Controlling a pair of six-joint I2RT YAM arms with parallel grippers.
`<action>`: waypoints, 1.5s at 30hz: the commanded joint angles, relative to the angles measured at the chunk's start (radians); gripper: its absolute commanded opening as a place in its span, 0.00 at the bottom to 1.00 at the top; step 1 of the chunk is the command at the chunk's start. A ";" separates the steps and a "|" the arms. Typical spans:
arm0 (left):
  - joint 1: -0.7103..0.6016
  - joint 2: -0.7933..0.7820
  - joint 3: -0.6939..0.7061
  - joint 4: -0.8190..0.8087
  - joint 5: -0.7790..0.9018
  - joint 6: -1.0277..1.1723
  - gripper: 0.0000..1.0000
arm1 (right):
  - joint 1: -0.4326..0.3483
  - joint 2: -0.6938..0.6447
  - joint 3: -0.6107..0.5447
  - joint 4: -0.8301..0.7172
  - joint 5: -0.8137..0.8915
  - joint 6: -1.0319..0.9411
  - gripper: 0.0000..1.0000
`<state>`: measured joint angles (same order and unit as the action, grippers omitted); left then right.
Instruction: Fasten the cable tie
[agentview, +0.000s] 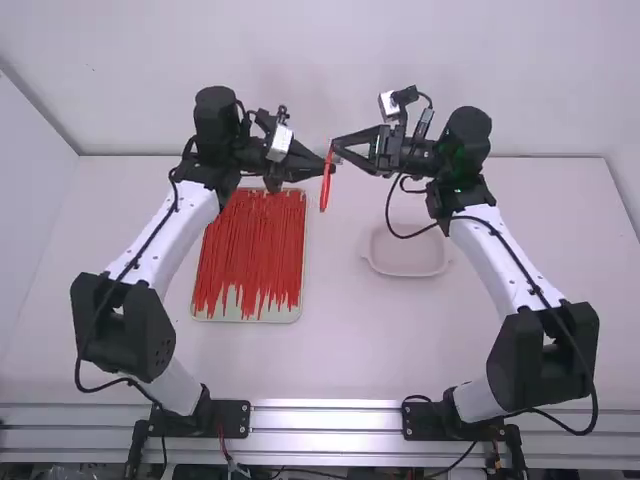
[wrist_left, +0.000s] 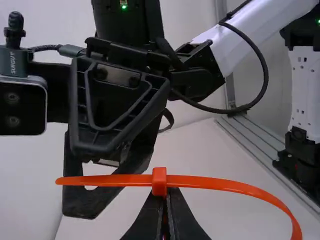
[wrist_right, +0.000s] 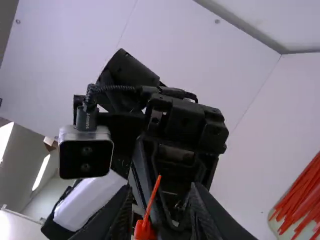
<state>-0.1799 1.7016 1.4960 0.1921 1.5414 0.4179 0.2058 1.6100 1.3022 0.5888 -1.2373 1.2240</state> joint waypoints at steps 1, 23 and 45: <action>-0.010 -0.010 -0.009 0.006 0.019 -0.002 0.02 | 0.006 0.006 0.021 0.007 0.000 0.012 0.31; -0.016 -0.010 -0.009 -0.031 -0.041 -0.002 0.02 | 0.018 0.006 0.021 0.010 -0.018 -0.021 0.00; -0.010 -0.009 -0.282 -0.035 -0.095 -0.021 0.02 | 0.003 0.006 0.021 0.165 -0.021 0.081 0.00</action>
<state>-0.1856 1.6661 1.2888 0.1761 1.4628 0.4152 0.2211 1.6466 1.2861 0.7216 -1.3025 1.2732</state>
